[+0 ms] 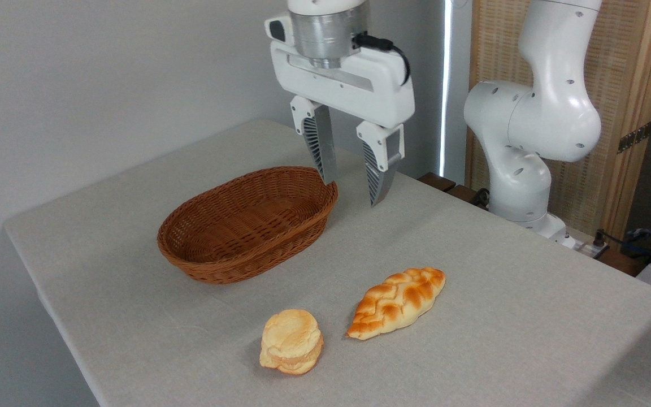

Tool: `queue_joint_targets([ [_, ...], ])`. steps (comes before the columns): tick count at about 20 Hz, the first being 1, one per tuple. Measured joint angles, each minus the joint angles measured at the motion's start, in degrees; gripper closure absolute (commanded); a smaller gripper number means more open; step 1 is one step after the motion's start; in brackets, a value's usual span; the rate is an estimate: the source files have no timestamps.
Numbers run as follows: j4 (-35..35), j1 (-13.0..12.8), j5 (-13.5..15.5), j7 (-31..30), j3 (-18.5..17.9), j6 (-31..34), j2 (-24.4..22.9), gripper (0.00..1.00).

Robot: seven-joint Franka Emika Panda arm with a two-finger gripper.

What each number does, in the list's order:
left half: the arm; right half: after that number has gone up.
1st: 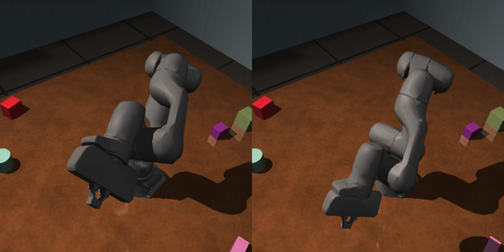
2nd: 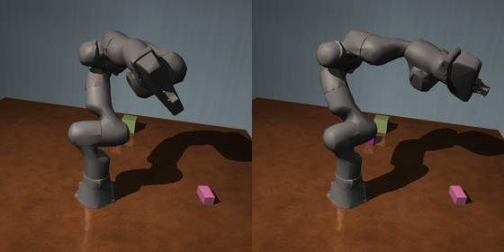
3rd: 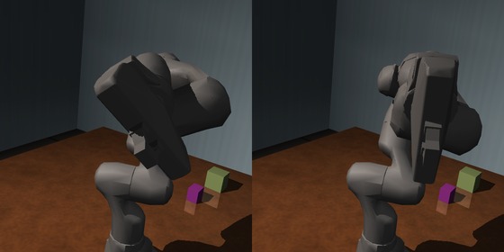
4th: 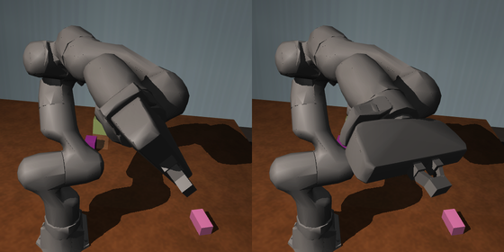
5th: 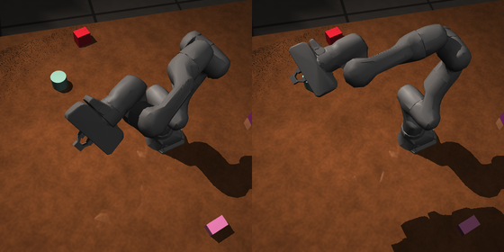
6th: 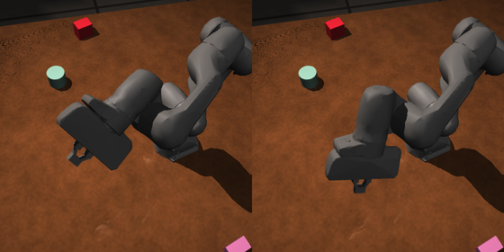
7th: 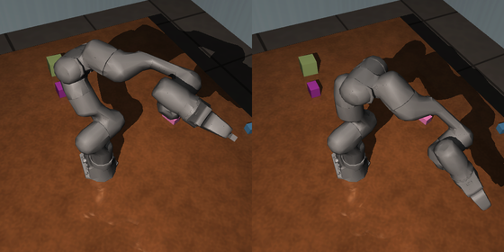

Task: Put bread into the basket
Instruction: 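Lower the open gripper over the braided golden loaf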

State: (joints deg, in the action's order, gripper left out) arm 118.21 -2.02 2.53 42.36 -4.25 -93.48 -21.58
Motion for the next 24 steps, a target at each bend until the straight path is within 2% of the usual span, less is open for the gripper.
queue_joint_targets([
  [3, 3.56, 0.00, 0.00, 1.69, -0.30, -4.38, -1.91, 0.00],
  [6, 5.19, -0.01, 0.00, 7.00, -0.53, -5.61, -2.34, 0.00],
  [11, 7.60, -0.02, 0.00, 16.44, -4.80, -5.64, -2.60, 0.00],
  [16, 11.83, -1.10, 0.00, 17.10, -4.96, -5.66, -2.58, 0.00],
  [19, 15.93, -1.20, 0.00, 17.10, -5.09, -7.76, -2.56, 0.00],
  [21, 18.00, -1.19, 0.00, 17.10, -6.55, -9.48, -2.55, 0.00],
  [24, 18.79, -1.24, 0.00, 17.70, -10.90, -10.34, -2.58, 0.00],
])
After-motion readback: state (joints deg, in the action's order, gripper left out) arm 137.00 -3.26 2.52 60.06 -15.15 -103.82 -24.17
